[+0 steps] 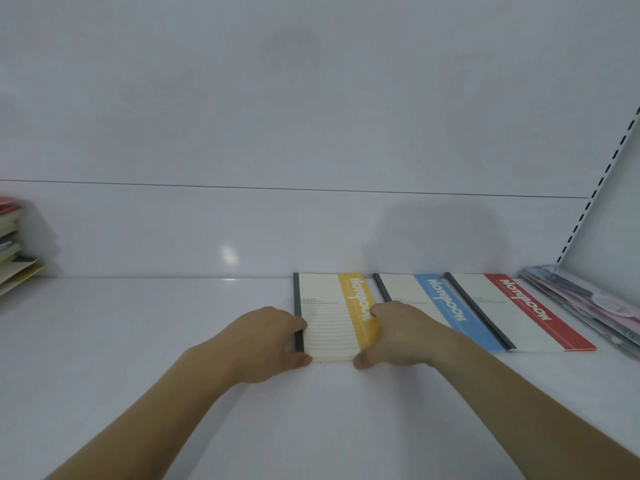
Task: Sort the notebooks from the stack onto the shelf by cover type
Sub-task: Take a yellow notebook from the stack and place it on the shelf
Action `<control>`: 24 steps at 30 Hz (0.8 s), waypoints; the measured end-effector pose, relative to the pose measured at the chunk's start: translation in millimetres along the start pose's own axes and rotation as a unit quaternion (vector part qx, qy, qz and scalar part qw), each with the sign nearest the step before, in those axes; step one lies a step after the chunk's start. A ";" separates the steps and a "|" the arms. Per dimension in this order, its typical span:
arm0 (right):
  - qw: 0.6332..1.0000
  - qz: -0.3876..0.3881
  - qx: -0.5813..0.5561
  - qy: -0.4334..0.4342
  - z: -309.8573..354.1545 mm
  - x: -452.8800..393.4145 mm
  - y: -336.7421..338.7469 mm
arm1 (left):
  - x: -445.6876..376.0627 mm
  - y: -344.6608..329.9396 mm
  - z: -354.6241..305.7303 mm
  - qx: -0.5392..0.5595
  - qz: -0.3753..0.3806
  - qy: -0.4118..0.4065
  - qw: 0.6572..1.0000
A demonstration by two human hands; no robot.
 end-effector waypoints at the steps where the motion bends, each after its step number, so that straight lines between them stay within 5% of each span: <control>1: 1.000 0.000 0.007 0.001 -0.8 -0.2 0.7 | 0.8 0.0 -1.2 -0.017 -0.003 -0.003 1.000; 6: 0.999 0.004 0.051 0.012 -0.8 0.2 4.9 | 2.3 0.1 -5.6 -0.084 -0.017 -0.011 0.996; 14: 0.998 0.019 0.056 0.014 -4.6 -2.8 5.6 | 2.9 0.8 4.2 0.034 -0.021 0.007 0.999; 24: 0.996 0.021 0.079 0.021 -3.9 3.2 3.9 | 2.0 -0.6 -2.2 0.025 -0.001 0.048 0.999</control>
Point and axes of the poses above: each hand's wrist, its own x-axis away from the middle knuckle, its own y-axis out of the back of the hand, z = x × y, the point moved 5 cm from there along -x, towards the middle knuckle, and after that the axes turned 15 degrees about x, right-handed, at the moved point
